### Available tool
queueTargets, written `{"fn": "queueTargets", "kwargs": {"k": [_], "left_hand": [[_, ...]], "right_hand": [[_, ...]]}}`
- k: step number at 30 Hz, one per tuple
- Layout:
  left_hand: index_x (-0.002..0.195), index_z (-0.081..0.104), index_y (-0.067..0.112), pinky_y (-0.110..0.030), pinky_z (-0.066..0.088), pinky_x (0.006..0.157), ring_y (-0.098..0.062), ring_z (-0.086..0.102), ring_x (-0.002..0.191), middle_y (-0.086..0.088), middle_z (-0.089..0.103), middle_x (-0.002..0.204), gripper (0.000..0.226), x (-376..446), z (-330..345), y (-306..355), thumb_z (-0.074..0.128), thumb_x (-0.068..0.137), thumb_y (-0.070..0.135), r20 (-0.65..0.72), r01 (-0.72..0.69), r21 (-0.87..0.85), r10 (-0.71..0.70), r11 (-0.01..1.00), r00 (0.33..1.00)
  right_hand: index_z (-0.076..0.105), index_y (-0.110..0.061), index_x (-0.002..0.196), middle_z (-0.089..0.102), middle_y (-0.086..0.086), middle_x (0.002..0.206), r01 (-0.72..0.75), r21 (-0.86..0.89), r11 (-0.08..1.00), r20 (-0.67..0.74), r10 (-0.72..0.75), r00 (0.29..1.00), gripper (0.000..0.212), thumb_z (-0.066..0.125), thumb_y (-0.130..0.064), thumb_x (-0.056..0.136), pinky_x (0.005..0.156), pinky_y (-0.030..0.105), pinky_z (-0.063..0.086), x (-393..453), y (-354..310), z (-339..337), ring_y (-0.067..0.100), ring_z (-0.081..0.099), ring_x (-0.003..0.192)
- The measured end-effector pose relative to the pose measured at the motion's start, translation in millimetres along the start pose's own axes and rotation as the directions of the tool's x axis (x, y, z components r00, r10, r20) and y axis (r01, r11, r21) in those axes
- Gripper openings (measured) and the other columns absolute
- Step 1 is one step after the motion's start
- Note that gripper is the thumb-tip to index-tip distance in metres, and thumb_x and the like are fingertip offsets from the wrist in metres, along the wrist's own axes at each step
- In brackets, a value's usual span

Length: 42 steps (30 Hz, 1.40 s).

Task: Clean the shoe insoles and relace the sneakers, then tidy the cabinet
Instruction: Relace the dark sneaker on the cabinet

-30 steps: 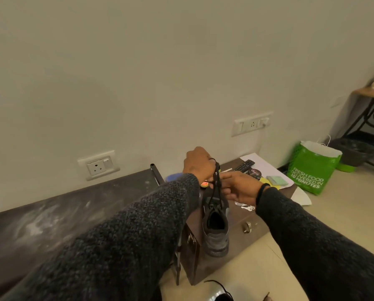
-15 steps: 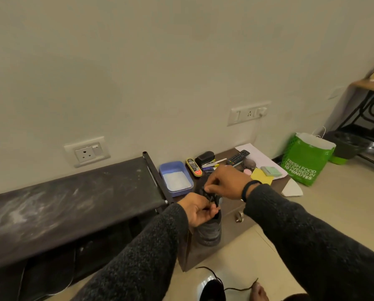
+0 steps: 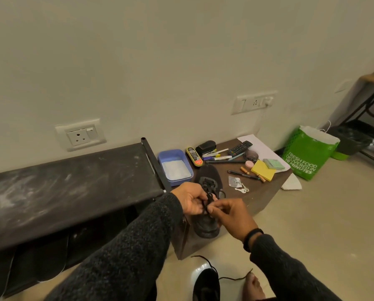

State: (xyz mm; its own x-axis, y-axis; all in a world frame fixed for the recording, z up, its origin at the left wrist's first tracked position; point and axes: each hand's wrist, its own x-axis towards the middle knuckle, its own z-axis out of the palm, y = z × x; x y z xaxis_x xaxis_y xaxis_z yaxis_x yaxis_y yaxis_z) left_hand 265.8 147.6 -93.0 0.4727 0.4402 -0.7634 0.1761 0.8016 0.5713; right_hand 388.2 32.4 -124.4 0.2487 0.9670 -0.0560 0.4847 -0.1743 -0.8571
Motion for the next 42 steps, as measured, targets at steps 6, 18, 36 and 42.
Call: {"fn": "queueTargets", "kwargs": {"k": [6, 18, 36, 42], "left_hand": [[0.100, 0.064, -0.005, -0.033, 0.049, 0.062, -0.025, 0.057, 0.074, -0.019, 0.063, 0.089, 0.021, 6, 12, -6, 0.045, 0.094, 0.001, -0.186, -0.200, 0.417, 0.299, 0.886, 0.936], [0.110, 0.062, 0.019, -0.023, 0.051, 0.076, -0.014, 0.058, 0.095, 0.001, 0.058, 0.107, 0.019, 12, -20, -42, 0.067, 0.092, 0.017, 0.085, -0.346, 0.930, 0.845, 0.123, 0.528], [0.112, 0.069, 0.032, -0.021, 0.036, 0.082, -0.008, 0.036, 0.096, 0.011, 0.034, 0.102, 0.028, 28, -29, -46, 0.045, 0.104, 0.044, 0.385, -0.367, 0.908, 0.747, -0.202, 0.541], [0.099, 0.071, 0.029, -0.032, 0.049, 0.079, -0.014, 0.049, 0.091, 0.010, 0.045, 0.093, 0.022, 36, -21, -40, 0.055, 0.098, 0.045, 0.256, -0.213, 0.963, 0.799, -0.164, 0.545]], "right_hand": [[0.074, -0.024, 0.083, 0.072, -0.003, 0.078, -0.214, -0.014, 0.977, -0.127, 0.210, 0.969, 0.010, 0.072, -0.018, 0.091, 0.071, 0.033, 0.060, 42, 14, 7, 0.012, 0.067, 0.072], [0.065, -0.016, 0.104, 0.061, 0.004, 0.107, 0.187, -0.757, 0.626, 0.116, -0.153, 0.981, 0.010, 0.061, -0.020, 0.096, 0.082, 0.032, 0.052, 62, 3, 13, 0.020, 0.059, 0.095], [0.039, -0.027, 0.098, 0.050, -0.008, 0.095, -0.110, -0.624, 0.773, -0.263, -0.075, 0.962, 0.042, 0.075, -0.042, 0.082, 0.062, 0.028, 0.047, 58, 32, 13, 0.011, 0.049, 0.076], [0.069, -0.031, 0.084, 0.056, -0.017, 0.097, 0.075, -0.376, 0.924, -0.051, -0.101, 0.994, 0.008, 0.077, -0.030, 0.085, 0.072, 0.016, 0.054, 35, 25, -10, 0.001, 0.059, 0.084]]}}
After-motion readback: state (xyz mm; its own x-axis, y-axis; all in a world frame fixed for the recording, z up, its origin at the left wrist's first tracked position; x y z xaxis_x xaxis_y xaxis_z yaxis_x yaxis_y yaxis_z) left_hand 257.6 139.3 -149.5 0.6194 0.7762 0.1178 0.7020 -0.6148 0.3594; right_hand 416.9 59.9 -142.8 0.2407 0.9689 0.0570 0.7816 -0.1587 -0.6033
